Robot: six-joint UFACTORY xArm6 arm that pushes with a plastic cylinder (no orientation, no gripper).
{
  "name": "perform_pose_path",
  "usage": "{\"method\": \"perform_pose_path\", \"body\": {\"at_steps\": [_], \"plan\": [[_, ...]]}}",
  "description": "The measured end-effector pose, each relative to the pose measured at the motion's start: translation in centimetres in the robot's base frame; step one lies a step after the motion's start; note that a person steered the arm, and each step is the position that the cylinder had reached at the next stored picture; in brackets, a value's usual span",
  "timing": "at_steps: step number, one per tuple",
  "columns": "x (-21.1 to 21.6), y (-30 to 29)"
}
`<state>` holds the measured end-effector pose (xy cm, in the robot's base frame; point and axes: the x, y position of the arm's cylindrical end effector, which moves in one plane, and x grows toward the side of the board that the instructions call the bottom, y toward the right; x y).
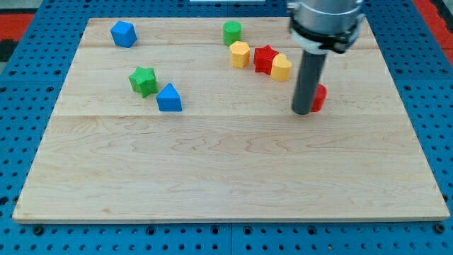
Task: Move the red circle to the top right of the board
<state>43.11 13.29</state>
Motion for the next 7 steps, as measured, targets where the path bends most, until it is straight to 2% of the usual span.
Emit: {"method": "perform_pose_path", "body": {"at_steps": [2, 4, 7], "plan": [[-1.6, 4.9], [-1.9, 5.5], [-10.0, 4.8]]}}
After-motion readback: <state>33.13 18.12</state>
